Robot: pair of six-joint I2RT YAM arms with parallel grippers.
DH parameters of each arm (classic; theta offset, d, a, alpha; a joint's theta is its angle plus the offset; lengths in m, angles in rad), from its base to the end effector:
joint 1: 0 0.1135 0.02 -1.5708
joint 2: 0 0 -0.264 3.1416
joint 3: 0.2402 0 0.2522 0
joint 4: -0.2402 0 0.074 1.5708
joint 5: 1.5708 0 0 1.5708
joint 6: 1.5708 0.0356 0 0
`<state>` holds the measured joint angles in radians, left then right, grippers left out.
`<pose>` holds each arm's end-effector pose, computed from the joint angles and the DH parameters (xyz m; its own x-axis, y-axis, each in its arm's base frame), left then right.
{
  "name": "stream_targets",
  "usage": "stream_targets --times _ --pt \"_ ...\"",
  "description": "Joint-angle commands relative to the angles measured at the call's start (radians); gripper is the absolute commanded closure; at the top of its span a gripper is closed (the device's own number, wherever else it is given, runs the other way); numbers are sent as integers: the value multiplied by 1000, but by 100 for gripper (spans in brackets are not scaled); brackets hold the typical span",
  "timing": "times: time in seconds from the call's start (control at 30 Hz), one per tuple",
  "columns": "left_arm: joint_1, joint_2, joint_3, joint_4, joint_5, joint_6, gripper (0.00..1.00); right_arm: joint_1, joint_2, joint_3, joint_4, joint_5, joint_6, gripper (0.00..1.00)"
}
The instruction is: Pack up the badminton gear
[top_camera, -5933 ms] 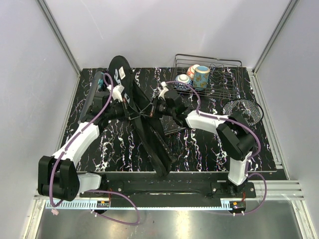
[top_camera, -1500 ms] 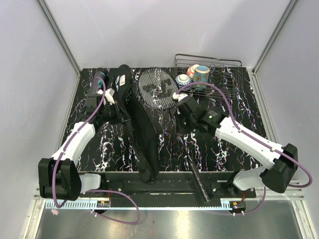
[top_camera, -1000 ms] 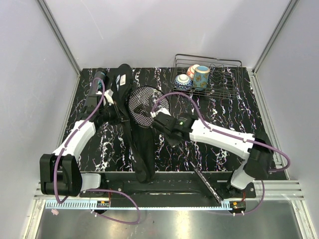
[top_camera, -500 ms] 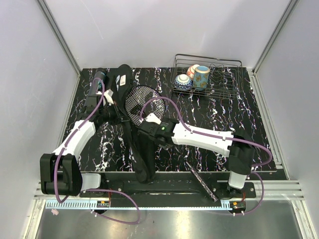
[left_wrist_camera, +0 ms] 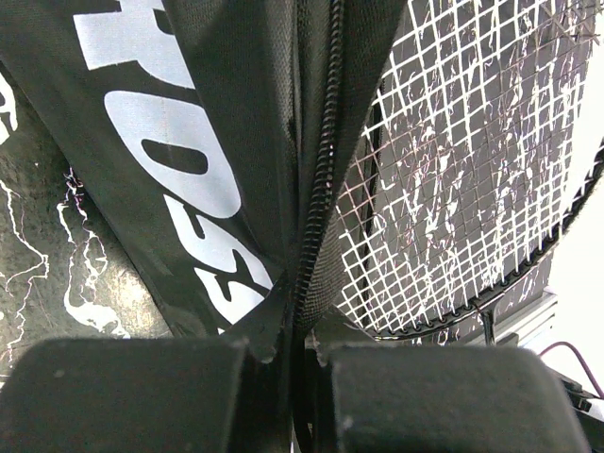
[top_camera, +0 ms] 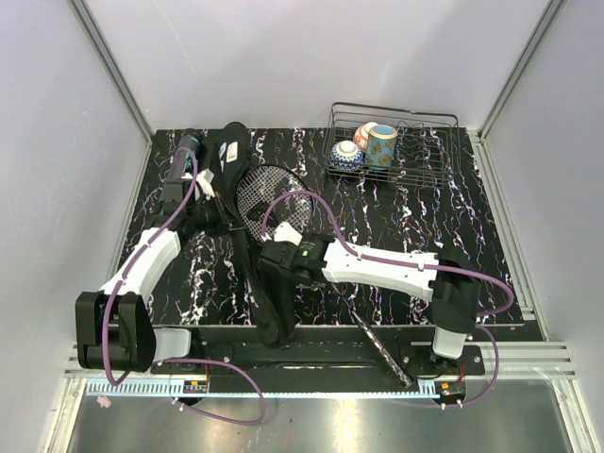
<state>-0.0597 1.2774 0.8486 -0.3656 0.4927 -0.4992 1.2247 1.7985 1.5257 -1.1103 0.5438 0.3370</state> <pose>0.2637 -0.0326 0.2438 -0.8088 -0.3742 -0.4537 -0.0043 0.7752 -0.6317 0.1364 0.3241 0.2598 -0.5699 -0.7462 -0.3442 -0.6186 0.6653 -0.4180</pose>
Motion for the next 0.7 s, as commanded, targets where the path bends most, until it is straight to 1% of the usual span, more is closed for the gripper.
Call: stream_targets --times 0.0,0.07,0.13,0.2,0.3,0.43,0.47,0.53,0.57,0.6,0.67 --pt "-3 -41 21 90 50 -18 100 25 28 89 -19 94 -38 100" --pt "-12 -38 23 93 63 -15 100 25 56 120 -16 114 -56 100" --pt "-29 -36 24 99 73 -12 100 29 96 194 -20 125 -76 100" --pt "-46 -41 23 105 78 -4 100 32 120 256 1 111 -102 100" --pt "-49 -55 12 134 101 -6 100 32 125 275 73 44 -125 100" --pt "-48 -72 -8 185 142 -21 100 30 96 225 202 -13 -118 100" --pt "-48 -70 -13 192 155 -25 100 27 73 206 263 -68 -118 100" --pt "-48 -73 -13 195 161 -18 100 27 44 139 320 -102 -113 100" --pt "-48 -78 -14 195 161 -15 100 21 7 108 383 -111 -112 100" --pt "-49 -79 -19 212 171 -18 100 12 -8 52 412 -113 -96 100" --pt "-51 -84 -35 246 202 -41 100 -13 -56 -2 495 -136 -78 100"
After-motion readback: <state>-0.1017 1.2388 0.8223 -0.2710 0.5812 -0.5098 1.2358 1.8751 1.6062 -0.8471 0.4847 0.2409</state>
